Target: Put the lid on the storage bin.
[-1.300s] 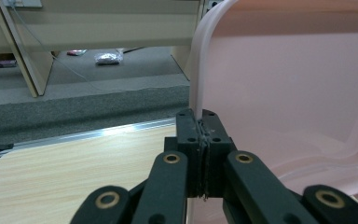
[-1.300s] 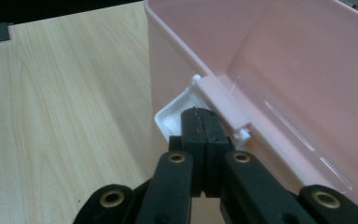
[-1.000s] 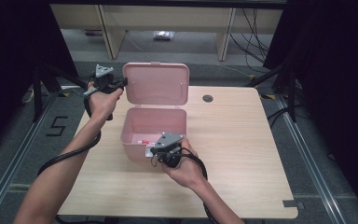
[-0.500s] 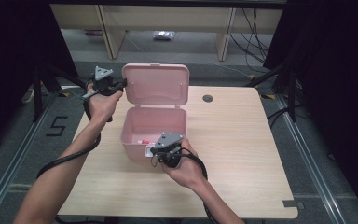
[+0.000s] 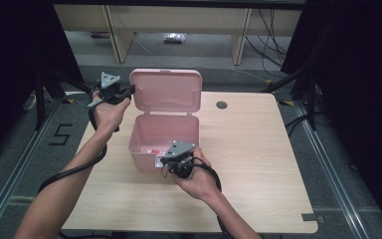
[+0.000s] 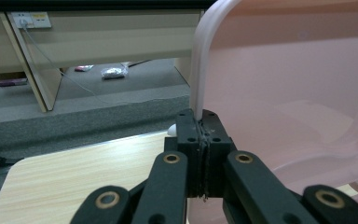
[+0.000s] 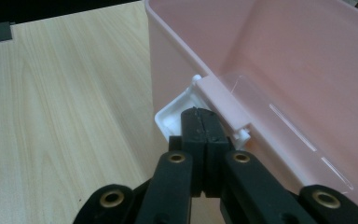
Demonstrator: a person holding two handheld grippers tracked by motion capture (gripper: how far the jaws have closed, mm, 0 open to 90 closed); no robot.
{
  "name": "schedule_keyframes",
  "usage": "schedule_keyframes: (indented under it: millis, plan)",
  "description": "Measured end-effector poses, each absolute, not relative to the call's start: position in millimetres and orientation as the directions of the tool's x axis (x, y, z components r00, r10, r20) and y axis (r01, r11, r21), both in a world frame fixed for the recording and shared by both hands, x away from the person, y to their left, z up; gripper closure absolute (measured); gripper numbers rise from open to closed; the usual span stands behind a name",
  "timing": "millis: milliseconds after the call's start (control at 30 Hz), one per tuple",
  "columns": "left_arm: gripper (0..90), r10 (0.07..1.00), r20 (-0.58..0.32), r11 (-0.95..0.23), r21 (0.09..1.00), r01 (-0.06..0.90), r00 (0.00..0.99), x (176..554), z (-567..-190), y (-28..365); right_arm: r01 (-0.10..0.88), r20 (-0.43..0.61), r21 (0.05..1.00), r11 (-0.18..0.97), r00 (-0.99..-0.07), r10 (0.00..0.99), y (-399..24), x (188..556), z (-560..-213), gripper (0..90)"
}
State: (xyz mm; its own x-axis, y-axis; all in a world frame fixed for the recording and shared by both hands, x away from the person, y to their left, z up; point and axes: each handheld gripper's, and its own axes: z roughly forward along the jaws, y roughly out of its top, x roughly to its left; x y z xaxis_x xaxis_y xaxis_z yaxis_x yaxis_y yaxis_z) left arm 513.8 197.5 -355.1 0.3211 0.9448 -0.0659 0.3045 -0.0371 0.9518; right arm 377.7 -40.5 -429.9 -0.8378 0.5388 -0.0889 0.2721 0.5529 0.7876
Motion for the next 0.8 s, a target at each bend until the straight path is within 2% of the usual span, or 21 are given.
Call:
schedule_keyframes:
  millis: [800]
  plan:
    - [88.1,0.946,-0.038,-0.052,0.962,0.267,0.323,502,-359,197,0.264,-0.098,0.786,0.559,-0.839,0.535,-41,378,-429,90.0]
